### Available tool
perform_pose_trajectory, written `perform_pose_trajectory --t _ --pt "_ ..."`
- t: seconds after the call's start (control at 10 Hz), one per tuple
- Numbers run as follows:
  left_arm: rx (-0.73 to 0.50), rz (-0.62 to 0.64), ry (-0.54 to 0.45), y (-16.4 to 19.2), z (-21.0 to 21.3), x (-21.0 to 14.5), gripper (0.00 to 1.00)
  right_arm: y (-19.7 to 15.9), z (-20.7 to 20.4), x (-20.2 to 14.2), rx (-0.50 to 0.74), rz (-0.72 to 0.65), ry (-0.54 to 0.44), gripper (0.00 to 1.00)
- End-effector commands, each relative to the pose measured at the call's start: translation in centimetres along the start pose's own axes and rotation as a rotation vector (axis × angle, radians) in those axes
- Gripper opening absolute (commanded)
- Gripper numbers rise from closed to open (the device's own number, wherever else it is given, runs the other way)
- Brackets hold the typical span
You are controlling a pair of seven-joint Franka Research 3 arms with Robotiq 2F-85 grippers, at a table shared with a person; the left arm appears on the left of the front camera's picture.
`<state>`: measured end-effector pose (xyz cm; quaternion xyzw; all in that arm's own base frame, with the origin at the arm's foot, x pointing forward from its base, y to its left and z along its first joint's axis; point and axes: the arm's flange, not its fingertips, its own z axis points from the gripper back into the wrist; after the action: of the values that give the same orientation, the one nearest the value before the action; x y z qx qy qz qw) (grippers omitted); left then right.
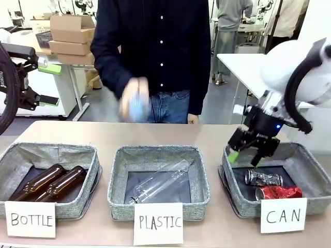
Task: Sort the can waste into the basket.
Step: Pick up the can waste from the table and place it in the right Fabric basket.
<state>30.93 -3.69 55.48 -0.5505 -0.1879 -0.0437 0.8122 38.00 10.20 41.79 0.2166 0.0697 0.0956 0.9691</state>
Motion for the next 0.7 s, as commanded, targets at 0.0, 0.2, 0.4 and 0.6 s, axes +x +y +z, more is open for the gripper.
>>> perform_pose_trajectory --t 0.0,0.2,0.4,0.6 --pt "-0.018 0.002 -0.001 -0.1 0.1 0.0 1.00 -2.0 3.4 -3.1 0.724 0.142 -0.117 1.00" --pt "-0.018 0.002 -0.001 -0.1 0.1 0.0 1.00 -4.5 6.1 -5.1 1.254 0.209 -0.109 1.00" --pt "-0.018 0.002 -0.001 -0.1 0.1 0.0 1.00 -5.7 6.5 -5.5 1.418 0.273 -0.138 1.00" --pt "-0.018 0.002 -0.001 -0.1 0.1 0.0 1.00 -4.7 8.0 -6.5 0.818 0.187 -0.136 1.00"
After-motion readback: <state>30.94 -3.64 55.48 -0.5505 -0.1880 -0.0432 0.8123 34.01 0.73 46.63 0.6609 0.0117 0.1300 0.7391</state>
